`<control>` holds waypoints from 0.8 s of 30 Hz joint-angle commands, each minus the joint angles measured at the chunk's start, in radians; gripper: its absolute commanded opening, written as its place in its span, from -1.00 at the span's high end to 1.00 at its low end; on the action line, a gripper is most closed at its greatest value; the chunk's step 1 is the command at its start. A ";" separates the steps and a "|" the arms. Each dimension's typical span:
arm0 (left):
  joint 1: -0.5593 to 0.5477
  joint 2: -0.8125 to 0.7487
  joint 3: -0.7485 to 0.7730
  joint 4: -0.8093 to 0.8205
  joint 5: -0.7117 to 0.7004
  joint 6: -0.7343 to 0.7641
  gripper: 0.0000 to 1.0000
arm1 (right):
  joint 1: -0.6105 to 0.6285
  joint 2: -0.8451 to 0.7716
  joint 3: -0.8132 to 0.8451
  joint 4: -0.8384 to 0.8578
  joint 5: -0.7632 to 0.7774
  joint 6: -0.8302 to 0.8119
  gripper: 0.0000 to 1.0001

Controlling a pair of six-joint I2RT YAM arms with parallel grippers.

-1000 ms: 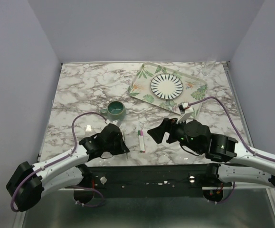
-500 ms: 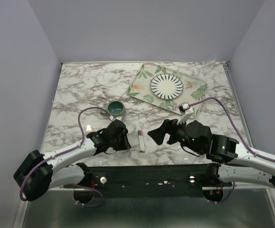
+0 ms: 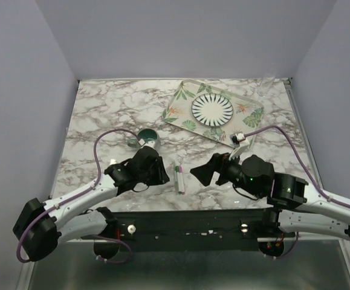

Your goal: Insert the pens into the pen caps

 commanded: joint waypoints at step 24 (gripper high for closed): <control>0.000 -0.790 0.109 0.068 0.000 0.408 -0.98 | -0.001 -0.178 -0.137 0.256 -0.230 0.018 -0.99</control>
